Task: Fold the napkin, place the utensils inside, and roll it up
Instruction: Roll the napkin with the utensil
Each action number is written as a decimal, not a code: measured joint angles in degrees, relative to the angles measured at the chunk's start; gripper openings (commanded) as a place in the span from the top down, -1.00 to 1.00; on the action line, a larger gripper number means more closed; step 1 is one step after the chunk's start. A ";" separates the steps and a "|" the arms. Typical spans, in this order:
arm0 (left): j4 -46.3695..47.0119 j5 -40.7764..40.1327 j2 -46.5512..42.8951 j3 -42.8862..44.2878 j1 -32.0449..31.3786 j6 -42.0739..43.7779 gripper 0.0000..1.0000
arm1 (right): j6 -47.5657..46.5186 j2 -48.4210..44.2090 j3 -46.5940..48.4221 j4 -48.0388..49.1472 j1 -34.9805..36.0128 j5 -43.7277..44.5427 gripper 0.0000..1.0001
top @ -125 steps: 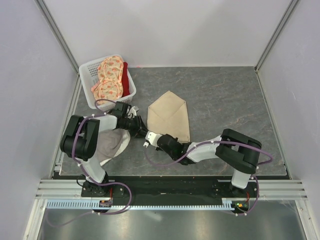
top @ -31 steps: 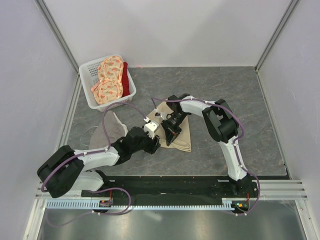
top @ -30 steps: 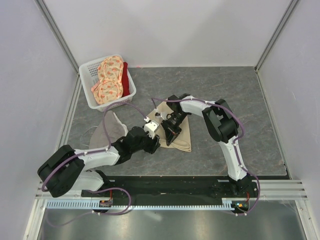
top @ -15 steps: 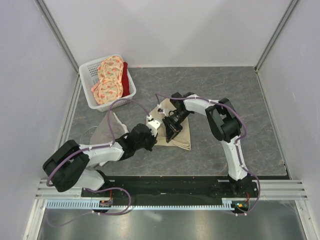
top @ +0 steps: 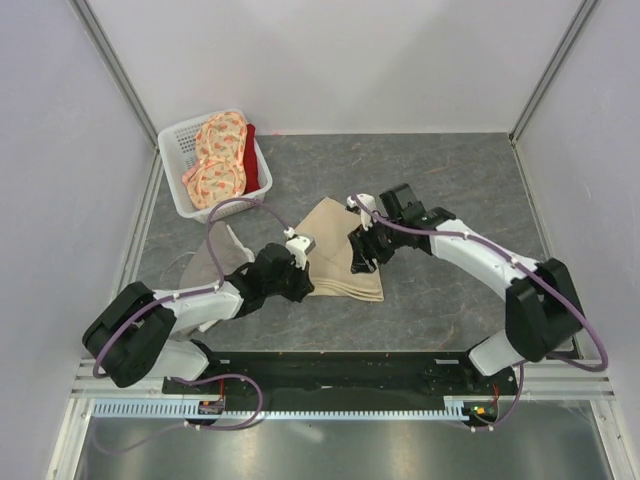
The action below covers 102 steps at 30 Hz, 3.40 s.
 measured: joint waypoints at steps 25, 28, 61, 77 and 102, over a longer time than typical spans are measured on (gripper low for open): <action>-3.43 15.93 -1.07 -1.42 14.23 -10.45 0.96 | -10.45 1.16 -8.98 10.91 24.44 29.22 -0.36; -3.56 16.24 -1.11 -1.46 14.58 -10.82 0.96 | -10.86 2.78 -9.01 10.82 24.61 30.14 -0.12; -12.92 16.31 0.00 2.08 15.85 -11.08 0.96 | -12.79 26.40 9.35 -16.22 9.94 -13.05 1.00; -15.82 18.78 4.37 5.53 17.14 -11.08 0.96 | -8.39 18.23 9.22 -13.07 6.99 -10.16 0.06; -16.11 19.61 5.03 5.95 17.44 -11.08 0.96 | -0.90 10.34 1.01 -13.94 16.92 -1.42 0.11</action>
